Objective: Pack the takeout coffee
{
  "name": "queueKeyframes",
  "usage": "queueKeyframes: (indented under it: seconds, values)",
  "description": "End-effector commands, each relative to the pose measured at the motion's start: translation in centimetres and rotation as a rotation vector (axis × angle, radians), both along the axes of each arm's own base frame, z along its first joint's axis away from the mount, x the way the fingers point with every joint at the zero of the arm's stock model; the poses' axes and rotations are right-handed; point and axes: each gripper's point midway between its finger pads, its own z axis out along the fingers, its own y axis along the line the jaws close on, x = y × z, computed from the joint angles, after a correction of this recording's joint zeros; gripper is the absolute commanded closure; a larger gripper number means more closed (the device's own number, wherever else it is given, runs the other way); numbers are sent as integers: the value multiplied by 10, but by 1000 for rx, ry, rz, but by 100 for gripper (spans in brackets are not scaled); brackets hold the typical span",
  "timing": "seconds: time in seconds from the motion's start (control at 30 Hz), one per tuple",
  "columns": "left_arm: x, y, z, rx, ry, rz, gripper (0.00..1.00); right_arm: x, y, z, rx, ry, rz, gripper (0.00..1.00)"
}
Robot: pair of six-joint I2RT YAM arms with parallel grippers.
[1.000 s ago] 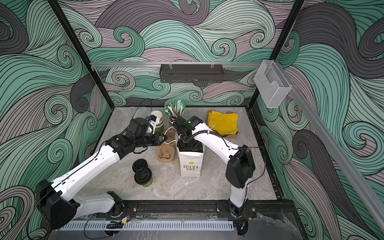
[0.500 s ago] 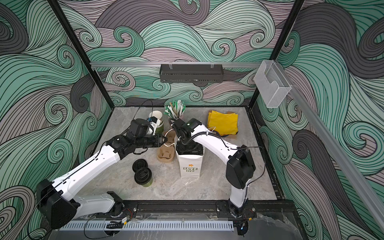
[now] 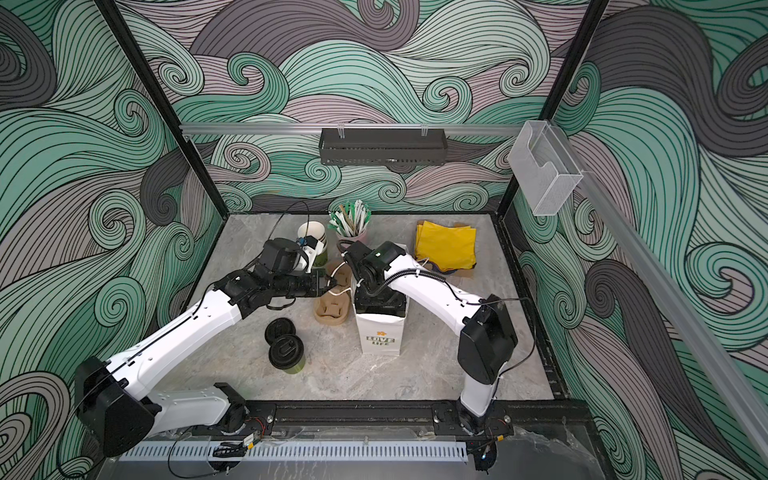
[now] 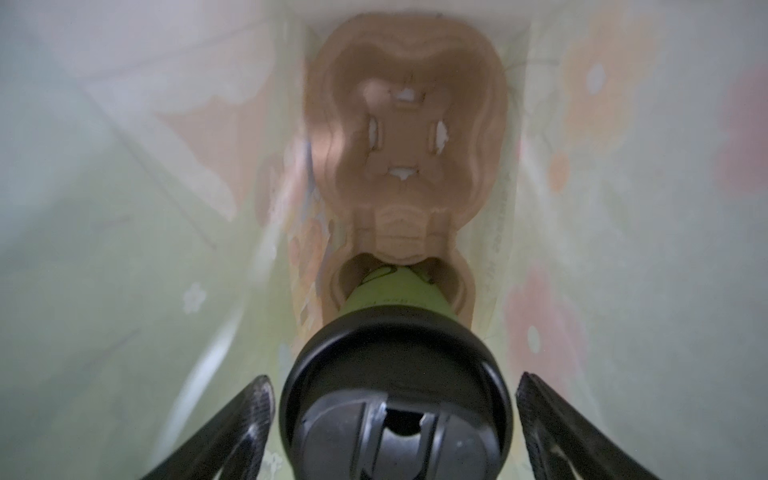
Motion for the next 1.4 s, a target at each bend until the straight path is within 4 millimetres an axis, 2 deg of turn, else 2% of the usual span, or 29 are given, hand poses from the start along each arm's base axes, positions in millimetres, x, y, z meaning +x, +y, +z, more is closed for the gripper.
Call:
queueKeyframes:
  seconds: [0.0,0.5,0.77,0.9,1.1,1.2,1.37]
  values:
    - [-6,1,-7,18,21,-31,100,3,-2,5,-13,-35,-20,7]
    - [-10,1,-13,17,32,-41,100,3,0,-5,-63,-87,48,25]
    - [-10,1,-15,18,34,-45,100,11,1,9,-84,-146,78,29]
    - [-11,1,-16,21,38,-48,100,14,2,17,-78,-170,86,28]
    - [-11,1,-16,22,38,-49,100,10,2,16,-66,-153,90,18]
    - [-11,0,-17,22,40,-51,100,7,3,15,-56,-139,93,9]
    - [-11,1,-19,26,43,-51,100,9,7,28,-21,-172,99,5]
